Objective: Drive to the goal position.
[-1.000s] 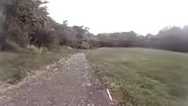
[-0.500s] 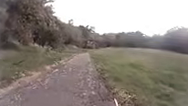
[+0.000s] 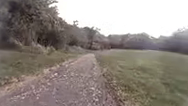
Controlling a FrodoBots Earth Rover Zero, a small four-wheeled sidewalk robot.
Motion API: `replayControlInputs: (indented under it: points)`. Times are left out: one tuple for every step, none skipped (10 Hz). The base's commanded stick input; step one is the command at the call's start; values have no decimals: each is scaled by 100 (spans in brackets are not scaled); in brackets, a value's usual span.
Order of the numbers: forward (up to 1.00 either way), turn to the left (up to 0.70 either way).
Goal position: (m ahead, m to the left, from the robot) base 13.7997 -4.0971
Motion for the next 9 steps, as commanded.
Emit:
replayControlInputs:
  points:
    - [70,0]
    - [70,0]
    - [70,0]
    - [70,0]
    - [70,0]
    - [70,0]
    - [70,0]
    - [70,0]
    - [70,12]
